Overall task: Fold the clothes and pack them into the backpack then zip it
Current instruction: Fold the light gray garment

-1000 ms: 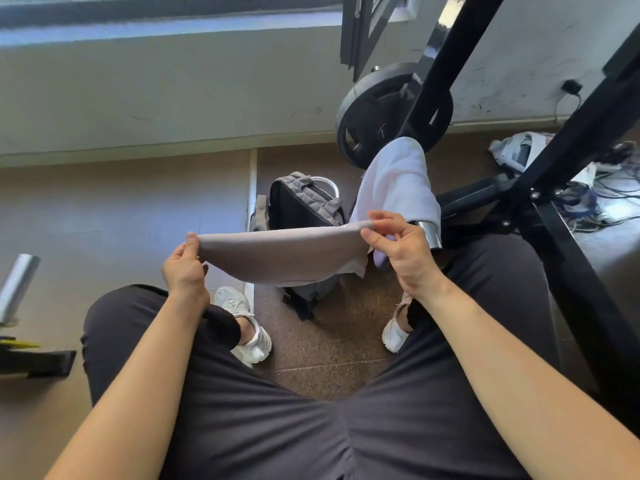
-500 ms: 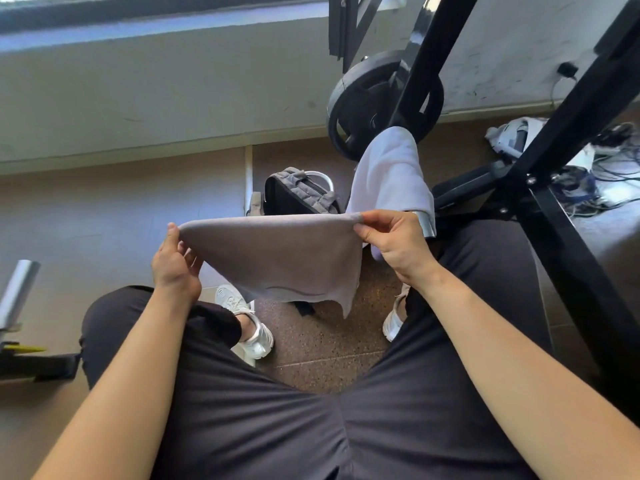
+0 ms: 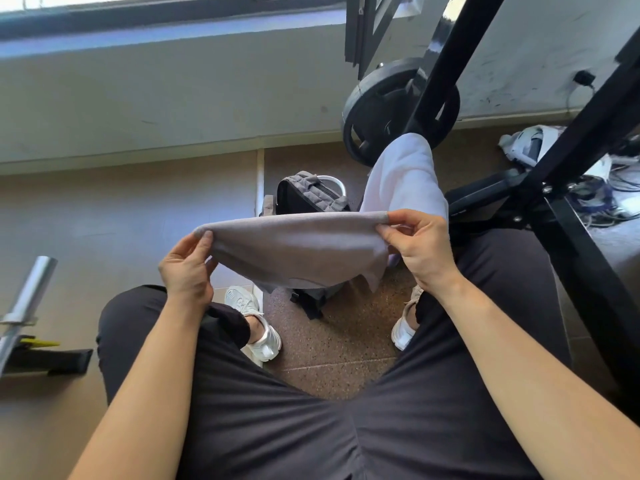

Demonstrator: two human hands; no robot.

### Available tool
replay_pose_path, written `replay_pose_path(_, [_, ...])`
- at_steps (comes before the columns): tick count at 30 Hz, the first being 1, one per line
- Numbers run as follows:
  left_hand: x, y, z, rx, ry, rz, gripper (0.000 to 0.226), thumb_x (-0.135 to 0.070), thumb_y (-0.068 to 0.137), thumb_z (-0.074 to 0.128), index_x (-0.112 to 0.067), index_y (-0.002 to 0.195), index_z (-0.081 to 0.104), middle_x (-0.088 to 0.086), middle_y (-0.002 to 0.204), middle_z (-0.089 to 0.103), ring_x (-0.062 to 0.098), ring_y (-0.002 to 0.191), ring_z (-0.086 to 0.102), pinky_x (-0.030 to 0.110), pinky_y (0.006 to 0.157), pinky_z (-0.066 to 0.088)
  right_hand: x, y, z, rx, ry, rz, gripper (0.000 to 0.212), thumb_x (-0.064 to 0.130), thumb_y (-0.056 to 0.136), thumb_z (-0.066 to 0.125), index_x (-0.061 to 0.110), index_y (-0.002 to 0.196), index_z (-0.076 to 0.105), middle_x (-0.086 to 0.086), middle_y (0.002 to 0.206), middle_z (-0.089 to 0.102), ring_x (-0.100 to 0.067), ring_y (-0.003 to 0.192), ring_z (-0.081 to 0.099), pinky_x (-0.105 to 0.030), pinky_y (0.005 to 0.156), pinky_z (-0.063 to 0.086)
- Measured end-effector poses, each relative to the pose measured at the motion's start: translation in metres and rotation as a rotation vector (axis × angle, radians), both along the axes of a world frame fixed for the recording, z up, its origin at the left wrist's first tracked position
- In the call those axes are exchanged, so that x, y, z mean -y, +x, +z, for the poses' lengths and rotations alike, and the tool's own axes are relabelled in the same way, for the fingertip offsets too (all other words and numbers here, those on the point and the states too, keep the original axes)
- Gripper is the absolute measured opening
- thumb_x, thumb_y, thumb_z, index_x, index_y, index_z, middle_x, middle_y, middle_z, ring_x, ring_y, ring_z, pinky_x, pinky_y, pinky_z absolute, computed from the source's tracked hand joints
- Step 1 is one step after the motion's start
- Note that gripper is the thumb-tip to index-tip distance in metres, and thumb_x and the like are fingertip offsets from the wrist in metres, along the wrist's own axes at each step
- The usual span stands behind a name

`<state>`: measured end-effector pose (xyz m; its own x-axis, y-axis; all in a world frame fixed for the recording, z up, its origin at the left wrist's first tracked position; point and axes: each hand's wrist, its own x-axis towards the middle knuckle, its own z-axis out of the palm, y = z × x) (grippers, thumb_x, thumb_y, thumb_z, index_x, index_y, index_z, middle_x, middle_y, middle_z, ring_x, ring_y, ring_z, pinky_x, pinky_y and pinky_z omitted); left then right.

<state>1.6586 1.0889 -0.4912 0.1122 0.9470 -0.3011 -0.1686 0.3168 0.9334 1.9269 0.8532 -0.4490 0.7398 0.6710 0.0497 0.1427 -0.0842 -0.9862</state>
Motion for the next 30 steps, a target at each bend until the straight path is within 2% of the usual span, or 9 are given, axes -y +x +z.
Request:
replay_pose_path(3, [0.005, -0.001, -0.002, -0.151, 0.154, -0.04, 0.01, -0.014, 0.088, 0.078, -0.023, 0.092, 0.076, -0.005, 0.085, 0.074, 0.012, 0.081, 0.067, 0.027, 0.069, 0.059, -0.003, 0.003, -0.009, 0.178, -0.058, -0.116, 0.012, 0.009, 0.089, 0.075, 0.007, 0.1, 0.077, -0.006, 0.082, 0.075, -0.009, 0.067, 0.065, -0.02, 0.068, 0.055])
replay_pose_path(5, [0.013, 0.003, -0.004, -0.253, 0.216, -0.057, 0.01, -0.02, 0.084, 0.083, -0.025, 0.089, 0.077, -0.009, 0.077, 0.072, 0.011, 0.073, 0.064, 0.033, 0.072, 0.06, -0.003, 0.003, -0.013, 0.236, -0.09, -0.166, 0.012, 0.009, 0.089, 0.075, 0.008, 0.1, 0.077, -0.005, 0.083, 0.075, -0.009, 0.068, 0.064, -0.022, 0.072, 0.055])
replay_pose_path(9, [0.038, 0.017, -0.008, -0.389, 0.257, -0.05, 0.015, -0.025, 0.08, 0.087, -0.023, 0.092, 0.077, -0.002, 0.069, 0.066, 0.014, 0.063, 0.058, 0.046, 0.078, 0.06, -0.007, -0.005, -0.021, 0.284, -0.147, -0.189, 0.021, 0.009, 0.087, 0.074, 0.014, 0.107, 0.075, 0.003, 0.084, 0.072, -0.007, 0.067, 0.061, -0.027, 0.075, 0.055])
replay_pose_path(13, [0.073, 0.034, 0.001, -0.354, 0.35, -0.25, 0.013, -0.019, 0.089, 0.078, -0.023, 0.102, 0.077, 0.006, 0.082, 0.074, 0.014, 0.071, 0.066, 0.035, 0.074, 0.059, -0.009, -0.025, -0.021, 0.314, -0.119, -0.12, 0.028, 0.011, 0.086, 0.077, 0.012, 0.113, 0.074, 0.001, 0.093, 0.073, -0.011, 0.08, 0.067, -0.026, 0.082, 0.055])
replay_pose_path(16, [0.097, 0.047, 0.007, -0.263, 0.414, -0.409, 0.02, -0.007, 0.092, 0.073, -0.025, 0.101, 0.075, 0.007, 0.088, 0.072, 0.006, 0.074, 0.065, 0.025, 0.071, 0.054, -0.011, -0.042, -0.02, 0.348, -0.071, 0.004, 0.031, 0.011, 0.084, 0.079, 0.013, 0.115, 0.073, 0.004, 0.1, 0.073, -0.011, 0.089, 0.068, -0.023, 0.087, 0.054])
replay_pose_path(19, [0.109, 0.056, 0.007, -0.244, 0.487, -0.499, 0.024, -0.005, 0.089, 0.075, -0.028, 0.097, 0.076, 0.001, 0.087, 0.072, 0.004, 0.075, 0.067, 0.022, 0.068, 0.054, -0.015, -0.055, -0.022, 0.361, -0.042, 0.145, 0.032, 0.007, 0.085, 0.078, 0.01, 0.117, 0.073, 0.001, 0.1, 0.072, -0.007, 0.087, 0.068, -0.019, 0.082, 0.053])
replay_pose_path(22, [0.113, 0.059, 0.003, -0.247, 0.512, -0.547, 0.019, -0.007, 0.088, 0.077, -0.02, 0.102, 0.078, -0.002, 0.083, 0.072, 0.005, 0.075, 0.067, 0.024, 0.068, 0.054, -0.018, -0.064, -0.026, 0.354, -0.008, 0.254, 0.034, 0.003, 0.085, 0.076, 0.008, 0.118, 0.073, -0.001, 0.099, 0.07, -0.009, 0.087, 0.068, -0.018, 0.078, 0.053])
replay_pose_path(25, [0.113, 0.059, -0.002, -0.248, 0.505, -0.545, 0.021, -0.01, 0.088, 0.077, -0.017, 0.108, 0.079, 0.0, 0.091, 0.077, 0.016, 0.084, 0.073, 0.033, 0.075, 0.059, -0.019, -0.067, -0.028, 0.348, -0.015, 0.302, 0.036, 0.002, 0.085, 0.076, 0.009, 0.12, 0.072, -0.001, 0.104, 0.071, -0.008, 0.094, 0.068, -0.019, 0.082, 0.054])
replay_pose_path(30, [0.118, 0.06, -0.001, -0.288, 0.543, -0.464, 0.023, -0.011, 0.085, 0.081, -0.019, 0.106, 0.078, -0.006, 0.094, 0.079, 0.007, 0.086, 0.075, 0.021, 0.077, 0.058, -0.022, -0.067, -0.03, 0.38, -0.032, 0.256, 0.035, 0.004, 0.086, 0.075, 0.009, 0.12, 0.072, 0.0, 0.107, 0.073, -0.009, 0.098, 0.069, -0.029, 0.086, 0.058])
